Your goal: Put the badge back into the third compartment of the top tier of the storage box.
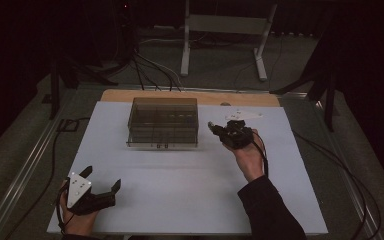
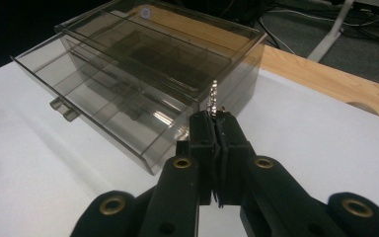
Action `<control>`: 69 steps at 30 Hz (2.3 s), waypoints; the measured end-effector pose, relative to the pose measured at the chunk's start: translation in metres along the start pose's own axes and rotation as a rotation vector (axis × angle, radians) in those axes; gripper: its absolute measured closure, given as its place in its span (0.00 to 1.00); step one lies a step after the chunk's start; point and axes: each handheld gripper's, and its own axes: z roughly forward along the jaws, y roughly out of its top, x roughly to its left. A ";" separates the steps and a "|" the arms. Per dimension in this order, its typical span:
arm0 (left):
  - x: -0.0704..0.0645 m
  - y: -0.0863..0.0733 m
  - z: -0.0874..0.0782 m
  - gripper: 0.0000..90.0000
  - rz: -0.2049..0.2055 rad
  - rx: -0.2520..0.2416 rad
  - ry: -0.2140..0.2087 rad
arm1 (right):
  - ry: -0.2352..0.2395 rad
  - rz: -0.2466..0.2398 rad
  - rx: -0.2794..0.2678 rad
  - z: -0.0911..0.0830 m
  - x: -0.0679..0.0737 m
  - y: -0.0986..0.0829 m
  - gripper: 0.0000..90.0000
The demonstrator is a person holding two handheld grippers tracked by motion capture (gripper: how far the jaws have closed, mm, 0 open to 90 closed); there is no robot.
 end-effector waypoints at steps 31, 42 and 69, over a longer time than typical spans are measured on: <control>0.003 -0.001 -0.001 0.00 -0.005 -0.001 0.005 | 0.080 -0.021 0.013 0.028 0.028 0.016 0.98; 0.004 -0.002 -0.001 0.00 -0.007 -0.001 0.007 | 0.105 -0.025 0.029 0.037 0.035 0.018 0.98; 0.005 -0.002 -0.002 0.00 -0.011 -0.004 0.013 | 0.154 -0.003 0.081 0.061 0.044 0.015 0.98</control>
